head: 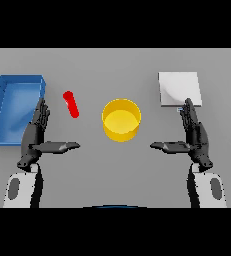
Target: Pick up the red beaker and tilt it to pour out 1 green nut into yellow bowl. Pick up the yellow bowl and place it on the metallic measuring scale.
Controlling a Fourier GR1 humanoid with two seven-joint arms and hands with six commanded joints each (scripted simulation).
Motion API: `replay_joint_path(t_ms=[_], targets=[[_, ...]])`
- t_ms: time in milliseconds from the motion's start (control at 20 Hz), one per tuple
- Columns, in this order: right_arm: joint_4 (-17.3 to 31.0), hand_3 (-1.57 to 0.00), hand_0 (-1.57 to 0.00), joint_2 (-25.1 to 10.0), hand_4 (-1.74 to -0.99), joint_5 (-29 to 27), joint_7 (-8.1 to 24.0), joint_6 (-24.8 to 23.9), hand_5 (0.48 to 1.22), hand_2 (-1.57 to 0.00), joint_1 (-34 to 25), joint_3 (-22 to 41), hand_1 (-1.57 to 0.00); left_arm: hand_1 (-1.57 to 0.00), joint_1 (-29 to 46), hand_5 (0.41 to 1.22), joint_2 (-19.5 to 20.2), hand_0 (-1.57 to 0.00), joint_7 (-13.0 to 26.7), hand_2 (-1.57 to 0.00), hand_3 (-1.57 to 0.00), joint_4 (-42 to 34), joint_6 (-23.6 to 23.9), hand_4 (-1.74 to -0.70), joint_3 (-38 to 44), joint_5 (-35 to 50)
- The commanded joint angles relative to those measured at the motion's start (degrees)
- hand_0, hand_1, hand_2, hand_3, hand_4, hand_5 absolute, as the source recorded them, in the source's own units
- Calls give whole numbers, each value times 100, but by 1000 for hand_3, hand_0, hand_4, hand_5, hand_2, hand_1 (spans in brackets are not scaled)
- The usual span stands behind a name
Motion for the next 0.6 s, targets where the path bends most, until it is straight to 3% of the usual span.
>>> replay_joint_path(t_ms=[0, 250, 300, 350, 550], targets=[[-4, 1, 1, 12, -1245, 7, 0, -10, 681, 1, 3, 11, 1, 1, -12, 652, -2, 1, 8, 1, 1, 7, 8, -1204, 2, 1], [-69, 1, 1, 151, -1245, 122, -23, -104, 681, 1, 44, 133, 1, 1, -85, 652, -28, 1, 14, 1, 1, 88, 32, -1204, 4, -17], [-294, 1, 1, -106, -1245, 700, -440, -191, 681, 1, 277, 379, 1, 1, 25, 652, 135, 1, -27, 1, 1, -115, 26, -1204, -184, -316], [-453, 1, 1, -230, -1242, 1100, -582, -287, 678, 1, 411, 553, 1, 1, 183, 649, 233, 1, -30, 1, 1, -336, -9, -1207, -327, -485], [-808, 1, 1, -338, -1235, 1615, -504, -368, 678, 1, 691, 835, 1, 1, 372, 660, 344, 1, 307, 1, 1, -739, -19, -1224, -562, -749]])
